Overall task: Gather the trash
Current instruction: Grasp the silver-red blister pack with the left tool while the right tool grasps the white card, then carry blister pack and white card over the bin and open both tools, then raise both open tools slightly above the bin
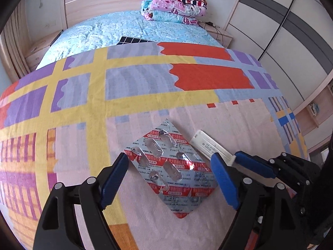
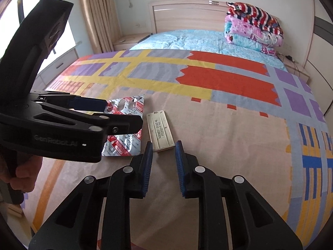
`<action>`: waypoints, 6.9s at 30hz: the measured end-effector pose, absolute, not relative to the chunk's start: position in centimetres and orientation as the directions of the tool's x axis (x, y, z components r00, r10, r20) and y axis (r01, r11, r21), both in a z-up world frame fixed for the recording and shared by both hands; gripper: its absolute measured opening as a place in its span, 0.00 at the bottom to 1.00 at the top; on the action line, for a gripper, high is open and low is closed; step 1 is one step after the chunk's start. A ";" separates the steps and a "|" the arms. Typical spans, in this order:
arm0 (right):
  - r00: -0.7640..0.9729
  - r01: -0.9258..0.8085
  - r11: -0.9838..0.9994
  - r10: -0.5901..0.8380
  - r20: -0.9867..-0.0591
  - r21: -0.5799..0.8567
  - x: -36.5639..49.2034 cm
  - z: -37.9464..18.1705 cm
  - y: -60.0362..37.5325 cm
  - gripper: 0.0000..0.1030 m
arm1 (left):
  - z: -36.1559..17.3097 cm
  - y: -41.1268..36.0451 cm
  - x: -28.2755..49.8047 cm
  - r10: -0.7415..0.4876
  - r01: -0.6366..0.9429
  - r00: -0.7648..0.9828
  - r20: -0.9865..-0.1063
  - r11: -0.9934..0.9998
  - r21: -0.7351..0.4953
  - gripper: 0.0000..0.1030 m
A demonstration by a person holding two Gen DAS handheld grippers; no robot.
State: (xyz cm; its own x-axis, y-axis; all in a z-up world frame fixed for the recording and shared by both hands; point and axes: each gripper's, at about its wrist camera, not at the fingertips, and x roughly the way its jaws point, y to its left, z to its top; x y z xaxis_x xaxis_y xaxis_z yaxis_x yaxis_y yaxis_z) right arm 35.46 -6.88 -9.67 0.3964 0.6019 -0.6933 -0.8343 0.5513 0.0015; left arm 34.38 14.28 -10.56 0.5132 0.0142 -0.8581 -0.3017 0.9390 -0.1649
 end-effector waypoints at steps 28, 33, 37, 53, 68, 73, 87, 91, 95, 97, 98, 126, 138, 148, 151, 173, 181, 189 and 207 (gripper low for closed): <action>0.469 -0.797 0.604 0.593 -0.654 -0.024 33.4 -8.1 -11.1 0.21 | -9.7 9.4 32.5 0.126 -0.155 0.547 -0.828 0.987 0.048 0.56; 0.472 -0.804 0.593 0.596 -0.649 -0.040 32.2 -7.5 -11.6 0.01 | -8.1 8.5 30.7 0.112 -0.136 0.579 -0.808 0.990 0.040 0.56; 0.464 -0.810 0.585 0.600 -0.652 -0.038 31.6 -7.4 -11.9 0.01 | -6.9 7.9 29.1 0.102 -0.122 0.600 -0.793 0.992 0.035 0.56; 0.439 -0.768 0.640 0.571 -0.693 0.041 35.5 -10.0 -11.7 0.34 | -6.6 7.0 25.6 0.052 -0.071 0.628 -0.777 0.997 0.009 0.56; 0.479 -0.743 0.668 0.571 -0.666 0.038 35.0 -9.4 -11.3 0.02 | -6.1 6.6 24.7 0.056 -0.066 0.659 -0.750 0.998 0.016 0.56; 0.493 -0.752 0.659 0.592 -0.637 0.030 33.5 -7.7 -12.1 0.02 | -4.9 6.0 23.1 0.059 -0.067 0.680 -0.731 0.998 0.019 0.56; 0.497 -0.808 0.588 0.658 -0.565 -0.025 25.5 -4.1 -17.0 0.02 | -2.1 3.7 15.3 0.041 -0.053 0.733 -0.679 0.999 0.003 0.56; 0.485 -0.827 0.560 0.668 -0.565 -0.047 22.9 -4.3 -18.3 0.02 | -2.0 2.8 12.8 0.010 -0.036 0.742 -0.671 0.999 -0.025 0.56; 0.472 -0.844 0.532 0.675 -0.567 -0.070 20.3 -4.8 -19.4 0.02 | -2.3 1.7 10.6 -0.009 -0.015 0.744 -0.668 0.999 -0.030 0.56; 0.461 -0.852 0.518 0.678 -0.572 -0.072 19.2 -5.1 -20.0 0.02 | -2.6 1.1 9.5 -0.020 -0.004 0.745 -0.667 0.999 -0.034 0.56; 0.455 -0.856 0.513 0.679 -0.576 -0.072 18.6 -5.4 -20.3 0.02 | -2.8 0.8 9.0 -0.022 0.000 0.745 -0.667 0.999 -0.032 0.56; 0.279 -0.886 0.463 0.530 -0.801 -0.003 13.0 -19.4 -21.0 0.02 | -19.7 -3.5 3.7 -0.095 -0.033 0.502 -0.860 0.991 -0.128 0.56; 0.204 -0.894 0.448 0.444 -0.872 0.019 13.3 -24.4 -19.4 0.02 | -25.2 -3.9 4.3 -0.089 -0.029 0.378 -0.922 0.994 -0.107 0.56; 0.168 -0.900 0.435 0.385 -0.908 0.018 13.4 -26.9 -18.5 0.02 | -27.9 -4.4 4.7 -0.089 -0.020 0.303 -0.949 0.995 -0.100 0.56; 0.162 -0.899 0.437 0.384 -0.909 0.024 13.4 -26.8 -18.5 0.02 | -28.0 -4.6 5.2 -0.082 -0.035 0.287 -0.955 0.995 -0.096 0.56; 0.111 -0.919 0.392 0.367 -0.924 0.045 12.2 -28.2 -17.6 0.03 | -23.5 -3.4 2.0 -0.109 -0.089 0.385 -0.916 0.984 -0.154 0.63; 0.088 -0.917 0.395 0.352 -0.932 0.062 12.4 -29.0 -17.2 0.12 | -22.1 -2.8 1.3 -0.116 -0.100 0.405 -0.907 0.980 -0.170 0.63; 0.115 -0.904 0.423 0.381 -0.917 0.063 12.6 -27.2 -18.2 0.14 | -21.2 -2.4 1.3 -0.112 -0.111 0.423 -0.899 0.978 -0.174 0.63; 0.126 -0.928 0.364 0.513 -0.849 0.082 9.5 -16.1 -23.7 0.62 | -12.2 -3.6 -1.4 -0.143 -0.074 0.586 -0.797 0.971 -0.228 0.81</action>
State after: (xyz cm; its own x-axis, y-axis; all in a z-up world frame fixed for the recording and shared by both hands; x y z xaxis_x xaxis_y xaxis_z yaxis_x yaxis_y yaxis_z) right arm 9.51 -23.68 -16.06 0.1265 0.5131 -0.8490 -0.9279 0.3639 0.0817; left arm -1.40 -3.61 -12.22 0.5863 -0.1425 -0.7975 -0.0737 0.9709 -0.2277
